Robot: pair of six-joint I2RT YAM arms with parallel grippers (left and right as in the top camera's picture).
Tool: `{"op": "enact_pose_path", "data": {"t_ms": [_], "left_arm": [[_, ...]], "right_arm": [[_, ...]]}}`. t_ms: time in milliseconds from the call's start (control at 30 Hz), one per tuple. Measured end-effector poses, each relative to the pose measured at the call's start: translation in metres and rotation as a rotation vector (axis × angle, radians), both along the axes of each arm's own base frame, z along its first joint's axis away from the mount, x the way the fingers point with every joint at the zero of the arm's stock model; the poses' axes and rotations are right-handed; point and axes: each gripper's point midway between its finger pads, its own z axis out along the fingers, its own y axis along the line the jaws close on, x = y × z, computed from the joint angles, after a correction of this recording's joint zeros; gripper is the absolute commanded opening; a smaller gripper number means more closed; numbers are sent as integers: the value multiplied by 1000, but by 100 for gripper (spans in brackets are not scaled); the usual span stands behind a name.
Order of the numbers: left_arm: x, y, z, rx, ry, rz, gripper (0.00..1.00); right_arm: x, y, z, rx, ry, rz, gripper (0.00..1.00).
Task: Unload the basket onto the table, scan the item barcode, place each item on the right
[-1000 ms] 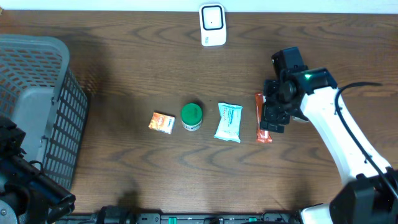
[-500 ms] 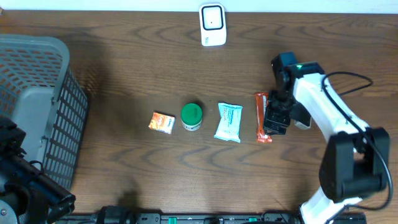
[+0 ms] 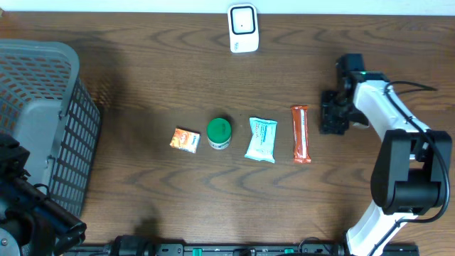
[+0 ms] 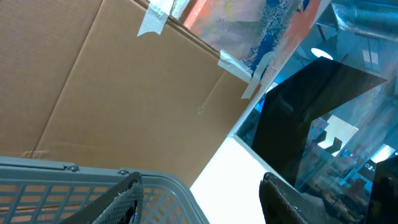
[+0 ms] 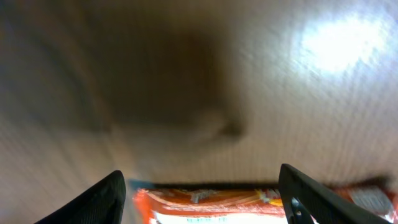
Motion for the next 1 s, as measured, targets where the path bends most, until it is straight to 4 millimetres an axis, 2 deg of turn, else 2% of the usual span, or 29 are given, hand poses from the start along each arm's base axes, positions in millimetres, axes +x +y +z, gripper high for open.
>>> {"op": "enact_pose_path", "data": {"t_ms": [100, 167, 300, 433, 633, 667, 733, 800, 900, 1000], "left_arm": [[0, 0, 0, 0, 0, 0, 61], [0, 0, 0, 0, 0, 0, 61], [0, 0, 0, 0, 0, 0, 61], [0, 0, 0, 0, 1, 0, 61], [0, 0, 0, 0, 1, 0, 61], [0, 0, 0, 0, 1, 0, 61], [0, 0, 0, 0, 1, 0, 61], [0, 0, 0, 0, 1, 0, 61], [0, 0, 0, 0, 1, 0, 61], [0, 0, 0, 0, 1, 0, 61]], "right_arm": [[5, 0, -10, 14, -9, 42, 73], [13, 5, -24, 32, -15, 65, 68], [40, 22, -23, 105, -110, 116, 60], [59, 48, -21, 188, -185, 197, 59], [54, 89, -19, 249, -212, 382, 59], [51, 98, -19, 263, -215, 425, 62], [46, 114, -18, 282, -227, 506, 75], [42, 131, -15, 305, -244, 592, 99], [38, 145, -7, 322, -258, 698, 99], [20, 136, -8, 312, -158, 718, 99]]}}
